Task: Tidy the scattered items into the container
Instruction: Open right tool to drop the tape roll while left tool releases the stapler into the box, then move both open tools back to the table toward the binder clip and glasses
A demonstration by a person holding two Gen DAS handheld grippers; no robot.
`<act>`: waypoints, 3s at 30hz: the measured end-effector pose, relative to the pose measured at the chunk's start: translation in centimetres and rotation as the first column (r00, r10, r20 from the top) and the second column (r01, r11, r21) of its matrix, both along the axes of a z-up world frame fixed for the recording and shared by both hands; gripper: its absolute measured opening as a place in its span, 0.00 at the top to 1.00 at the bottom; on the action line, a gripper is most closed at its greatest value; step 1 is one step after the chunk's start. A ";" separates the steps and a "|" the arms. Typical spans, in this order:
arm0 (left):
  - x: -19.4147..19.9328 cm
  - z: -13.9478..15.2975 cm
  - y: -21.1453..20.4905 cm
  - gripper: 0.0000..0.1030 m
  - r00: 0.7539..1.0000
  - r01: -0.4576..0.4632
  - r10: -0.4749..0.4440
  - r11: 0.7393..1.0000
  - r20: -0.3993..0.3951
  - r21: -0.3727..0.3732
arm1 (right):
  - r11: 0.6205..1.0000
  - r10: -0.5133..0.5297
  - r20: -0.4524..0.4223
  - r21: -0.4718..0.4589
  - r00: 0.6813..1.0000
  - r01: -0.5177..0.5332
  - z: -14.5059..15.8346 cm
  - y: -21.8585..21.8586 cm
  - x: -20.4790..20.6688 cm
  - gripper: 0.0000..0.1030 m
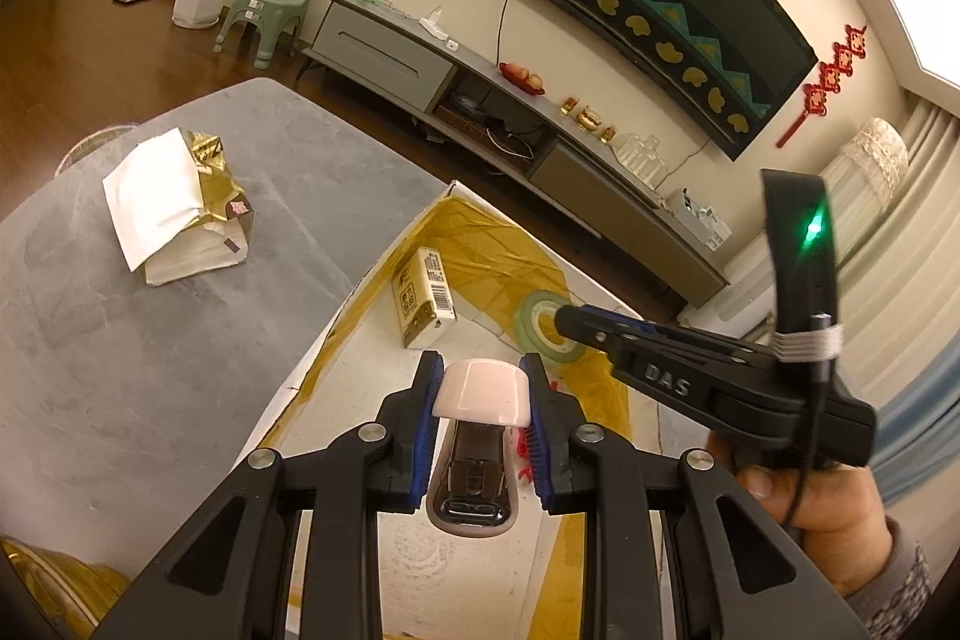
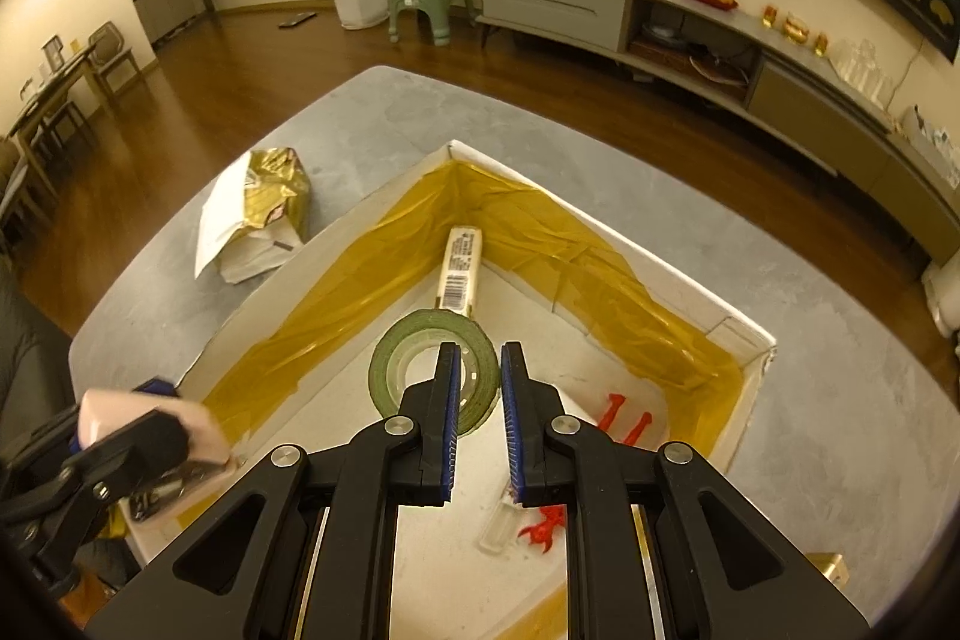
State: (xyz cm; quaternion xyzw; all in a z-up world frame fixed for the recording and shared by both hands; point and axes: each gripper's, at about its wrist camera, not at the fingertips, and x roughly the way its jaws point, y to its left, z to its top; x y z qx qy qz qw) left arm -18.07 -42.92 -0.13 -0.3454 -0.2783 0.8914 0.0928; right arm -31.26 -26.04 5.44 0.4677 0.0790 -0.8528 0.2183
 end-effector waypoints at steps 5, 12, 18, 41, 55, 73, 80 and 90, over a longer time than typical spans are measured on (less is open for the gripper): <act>0.1 0.1 -0.7 0.68 1.000 -0.019 0.019 0.999 -0.012 0.029 | 0.997 -0.063 0.054 -0.049 0.997 0.066 -1.3 1.9 -1.0 0.71; 0.2 0.1 -1.0 0.68 1.000 -0.023 0.023 0.999 -0.019 0.024 | 0.995 -0.045 0.068 -0.083 0.997 0.050 -1.0 3.2 0.5 0.71; 0.3 0.3 -0.5 0.68 1.000 0.000 0.001 1.000 -0.027 0.010 | 0.994 -0.014 0.072 -0.111 0.997 0.022 -0.3 3.5 2.5 0.71; 2.4 2.3 2.3 0.68 0.997 0.036 -0.041 0.997 -0.062 -0.071 | 0.935 0.132 0.033 -0.335 0.991 -0.113 2.3 8.1 12.4 0.70; 5.0 3.6 5.2 0.68 0.991 0.077 -0.094 0.983 -0.098 -0.165 | 0.866 0.134 -0.148 -0.464 0.980 -0.188 0.9 12.2 22.0 0.69; 8.6 3.2 20.1 0.68 0.878 0.428 -0.466 0.866 -0.110 -0.259 | 0.865 -0.006 -0.156 -0.496 0.988 -0.073 -0.3 22.4 25.8 0.69; 9.6 1.5 26.7 0.68 0.816 0.542 -0.576 0.792 -0.047 -0.281 | 0.857 -0.164 -0.108 -0.507 0.981 0.088 -1.0 29.5 26.1 0.69; 9.6 -1.4 31.9 0.68 0.762 0.627 -0.647 0.722 0.034 -0.292 | 0.854 -0.411 0.093 -0.310 0.907 0.418 -8.2 37.8 25.3 0.67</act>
